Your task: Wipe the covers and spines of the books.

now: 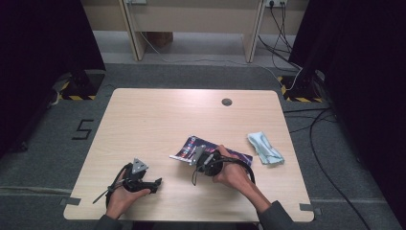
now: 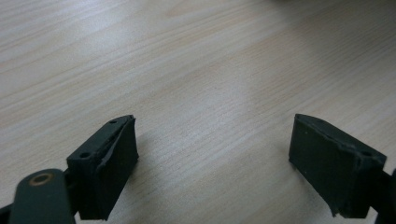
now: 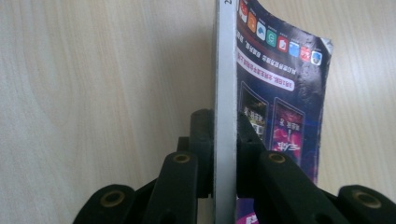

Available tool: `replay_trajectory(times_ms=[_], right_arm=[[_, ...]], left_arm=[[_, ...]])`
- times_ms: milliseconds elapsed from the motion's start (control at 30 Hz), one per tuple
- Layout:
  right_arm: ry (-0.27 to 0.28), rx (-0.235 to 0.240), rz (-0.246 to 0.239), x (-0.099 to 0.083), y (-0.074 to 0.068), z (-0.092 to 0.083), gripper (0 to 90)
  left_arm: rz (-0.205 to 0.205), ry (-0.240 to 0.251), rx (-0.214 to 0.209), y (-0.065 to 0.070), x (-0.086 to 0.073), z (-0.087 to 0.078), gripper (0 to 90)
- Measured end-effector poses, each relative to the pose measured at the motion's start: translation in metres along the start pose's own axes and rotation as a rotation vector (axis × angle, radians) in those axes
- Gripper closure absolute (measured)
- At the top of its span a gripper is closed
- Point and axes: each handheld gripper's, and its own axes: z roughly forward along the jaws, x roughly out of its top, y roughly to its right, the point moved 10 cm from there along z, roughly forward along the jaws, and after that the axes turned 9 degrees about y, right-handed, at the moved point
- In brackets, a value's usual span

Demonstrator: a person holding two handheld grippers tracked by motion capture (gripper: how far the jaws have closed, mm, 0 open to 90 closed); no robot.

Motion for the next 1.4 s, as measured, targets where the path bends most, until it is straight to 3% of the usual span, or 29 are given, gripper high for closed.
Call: replay_trajectory(times_ms=[367,400,600,867,1067,1167,1267,1400], right_arm=[[0.026,0.004,0.011,-0.011,-0.019,0.013,78.8],[0.026,0.011,0.033,-0.012,-0.023,0.014,78.1],[0.053,0.019,0.062,-0.017,-0.03,0.019,75.0],[0.056,0.066,0.122,-0.023,-0.04,0.022,65.7],[0.041,0.1,0.124,-0.028,-0.048,0.024,58.3],[0.062,0.148,0.163,-0.027,-0.054,0.023,57.2],[0.081,0.156,0.194,-0.028,-0.053,0.02,54.2],[0.108,0.094,0.237,-0.033,-0.036,0.007,52.2]], left_arm=[[0.004,-0.004,-0.008,0.001,0.0,0.0,14.4],[0.005,-0.003,-0.009,0.001,0.0,0.0,14.4],[0.005,-0.005,-0.009,0.001,0.0,0.0,14.4],[0.008,-0.01,-0.013,0.002,0.0,0.0,14.6],[0.014,-0.011,-0.02,0.003,0.0,-0.001,14.5],[0.012,-0.01,-0.019,0.003,0.0,-0.001,14.6],[0.013,-0.011,-0.02,0.003,0.0,-0.001,14.5],[0.018,-0.012,-0.026,0.003,0.0,0.0,14.4]])
